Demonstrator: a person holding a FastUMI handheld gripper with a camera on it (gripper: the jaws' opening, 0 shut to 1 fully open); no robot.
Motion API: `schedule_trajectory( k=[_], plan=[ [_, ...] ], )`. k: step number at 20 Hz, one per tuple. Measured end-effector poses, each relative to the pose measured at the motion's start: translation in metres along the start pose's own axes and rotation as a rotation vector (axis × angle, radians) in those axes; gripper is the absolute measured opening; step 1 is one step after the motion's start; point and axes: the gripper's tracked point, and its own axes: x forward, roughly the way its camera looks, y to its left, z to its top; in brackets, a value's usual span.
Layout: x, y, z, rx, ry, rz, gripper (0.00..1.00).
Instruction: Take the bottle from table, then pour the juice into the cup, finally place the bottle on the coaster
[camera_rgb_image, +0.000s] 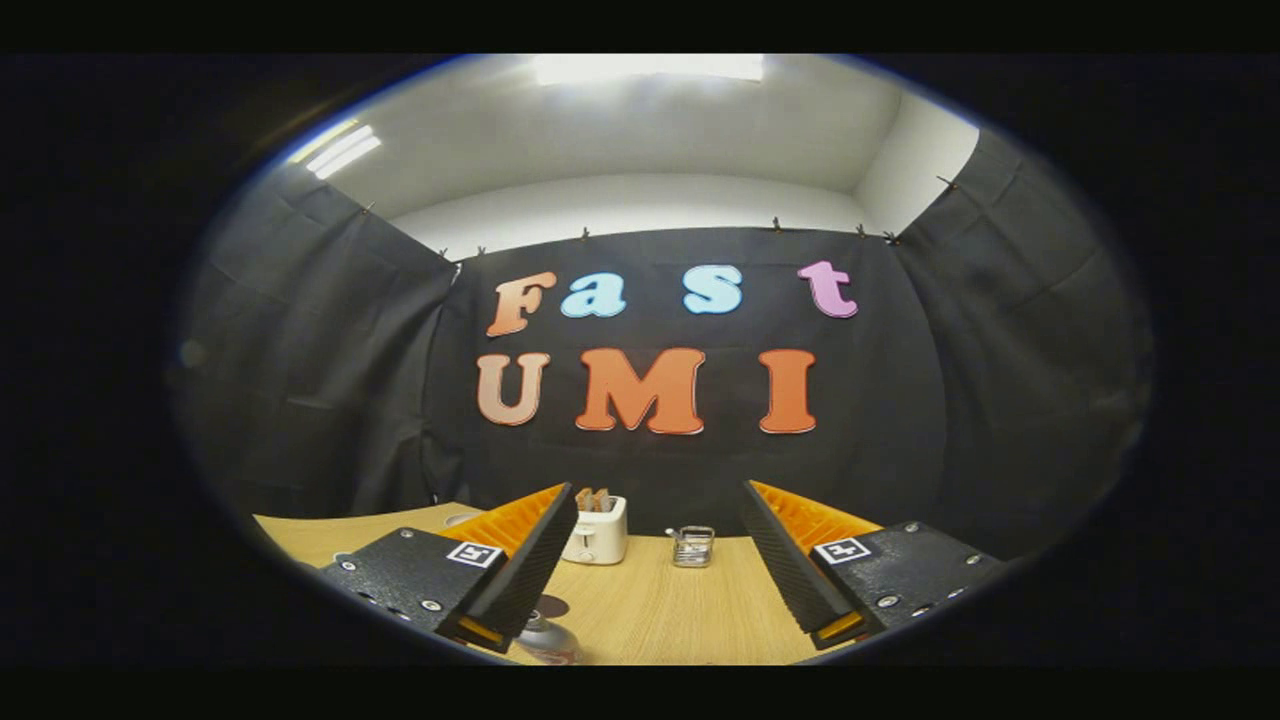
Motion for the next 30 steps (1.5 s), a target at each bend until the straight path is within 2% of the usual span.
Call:
schedule_trajectory(
  k=[6, 15, 30],
  plan=[
    [-0.009, 0.021, -0.029, 0.017, 0.027, 0.082, 0.97],
    [-0.031, 0.078, -0.095, 0.016, 0.137, 0.272, 0.97],
    [-0.049, 0.093, -0.196, 0.076, 0.344, 0.312, 0.98]
  ],
)
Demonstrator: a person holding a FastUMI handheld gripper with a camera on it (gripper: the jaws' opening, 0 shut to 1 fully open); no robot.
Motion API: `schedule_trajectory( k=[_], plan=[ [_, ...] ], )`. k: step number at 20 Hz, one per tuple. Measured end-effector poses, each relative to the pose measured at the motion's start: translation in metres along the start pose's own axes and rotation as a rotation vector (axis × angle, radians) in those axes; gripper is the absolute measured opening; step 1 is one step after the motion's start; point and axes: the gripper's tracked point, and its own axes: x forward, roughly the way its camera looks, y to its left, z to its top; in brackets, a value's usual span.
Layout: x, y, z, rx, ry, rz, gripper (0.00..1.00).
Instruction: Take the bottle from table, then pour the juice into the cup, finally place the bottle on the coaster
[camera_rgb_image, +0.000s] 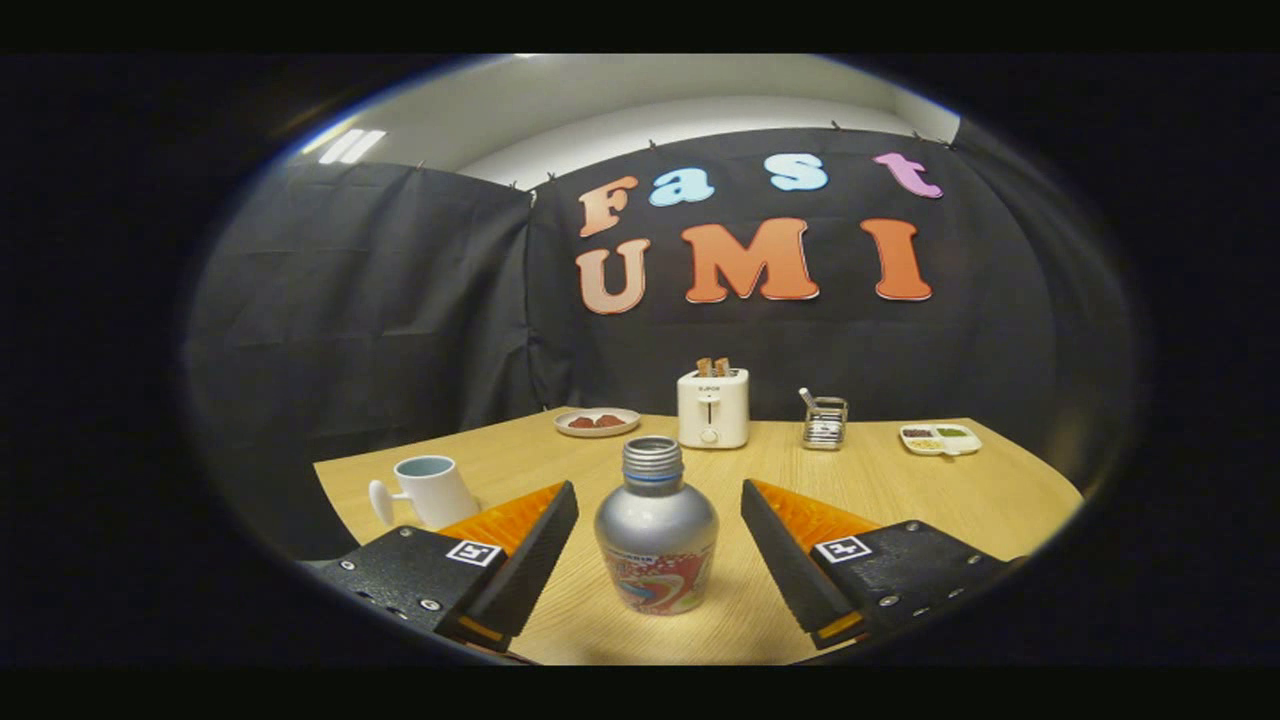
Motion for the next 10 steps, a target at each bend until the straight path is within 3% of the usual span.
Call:
schedule_trajectory(
  k=[10],
  plan=[
    [0.007, -0.008, -0.057, 0.035, 0.136, -0.026, 0.98]
  ],
)
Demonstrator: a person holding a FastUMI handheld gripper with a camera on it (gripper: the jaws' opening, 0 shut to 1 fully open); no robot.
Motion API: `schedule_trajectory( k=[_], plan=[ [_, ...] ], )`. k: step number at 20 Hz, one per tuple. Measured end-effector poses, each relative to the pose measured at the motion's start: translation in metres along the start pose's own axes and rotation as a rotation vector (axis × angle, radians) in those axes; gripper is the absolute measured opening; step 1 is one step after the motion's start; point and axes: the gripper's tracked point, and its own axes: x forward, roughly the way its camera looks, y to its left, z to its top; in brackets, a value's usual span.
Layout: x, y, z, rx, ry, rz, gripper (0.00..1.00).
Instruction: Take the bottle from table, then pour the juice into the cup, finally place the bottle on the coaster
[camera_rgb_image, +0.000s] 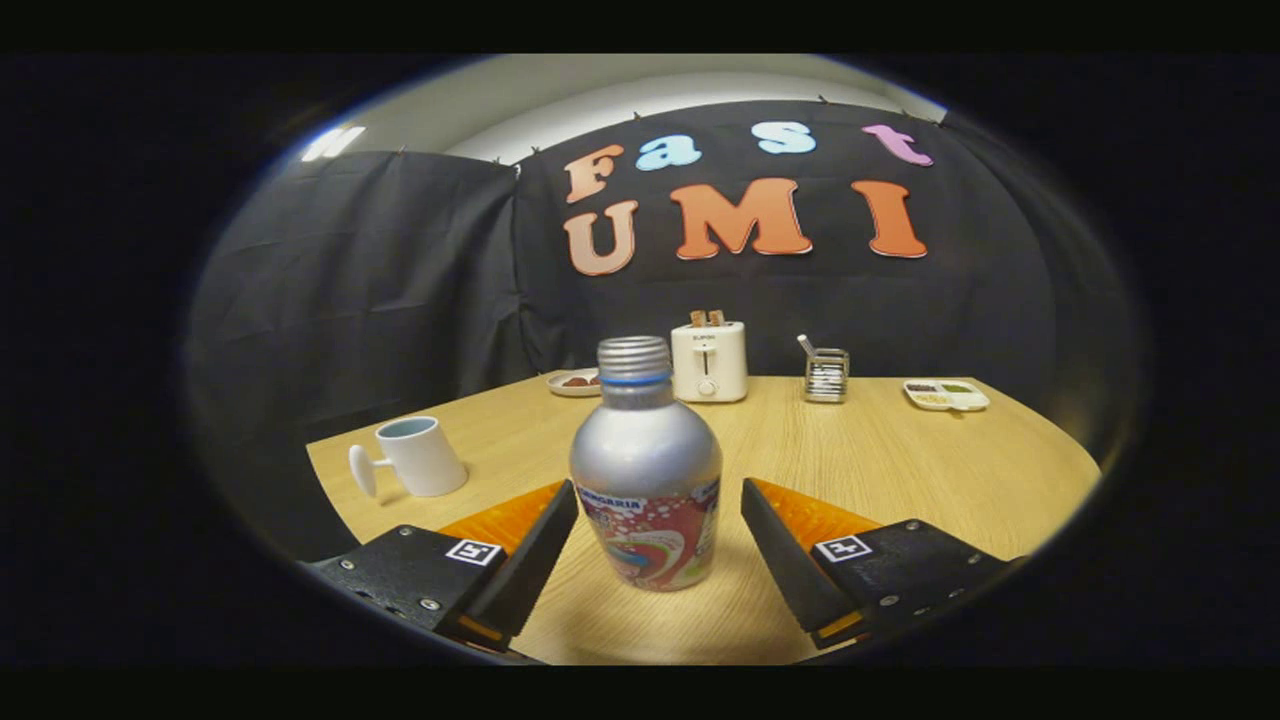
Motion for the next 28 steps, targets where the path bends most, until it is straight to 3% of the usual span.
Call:
schedule_trajectory(
  k=[6, 9, 15, 28],
  plan=[
    [0.003, 0.005, -0.016, 0.005, 0.054, 0.008, 0.95],
    [0.006, 0.009, -0.016, -0.020, 0.058, 0.008, 0.81],
    [0.012, 0.015, -0.004, -0.074, 0.043, -0.007, 0.80],
    [0.039, 0.044, 0.024, -0.419, -0.011, -0.084, 0.79]
  ],
)
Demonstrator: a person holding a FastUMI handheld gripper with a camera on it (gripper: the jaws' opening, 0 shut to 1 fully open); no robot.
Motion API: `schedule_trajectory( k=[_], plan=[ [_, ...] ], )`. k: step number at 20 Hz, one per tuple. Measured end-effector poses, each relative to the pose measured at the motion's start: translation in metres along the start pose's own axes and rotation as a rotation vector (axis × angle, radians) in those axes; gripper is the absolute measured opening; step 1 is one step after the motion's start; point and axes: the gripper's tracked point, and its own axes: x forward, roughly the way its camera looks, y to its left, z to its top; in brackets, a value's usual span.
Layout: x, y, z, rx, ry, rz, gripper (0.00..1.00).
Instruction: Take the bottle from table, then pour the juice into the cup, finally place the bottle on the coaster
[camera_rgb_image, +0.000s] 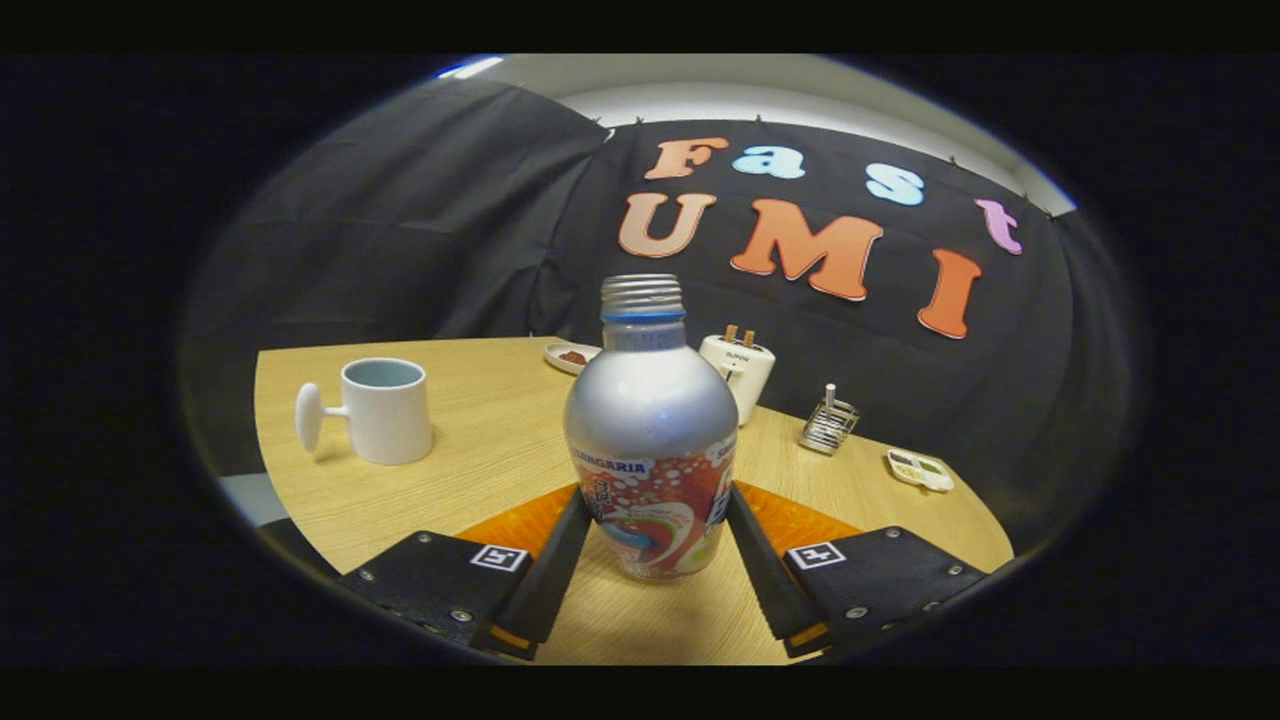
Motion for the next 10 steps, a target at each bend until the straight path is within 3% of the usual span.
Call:
schedule_trajectory(
  k=[10],
  plan=[
    [0.024, 0.011, 0.014, -0.274, -0.020, -0.078, 0.78]
  ],
)
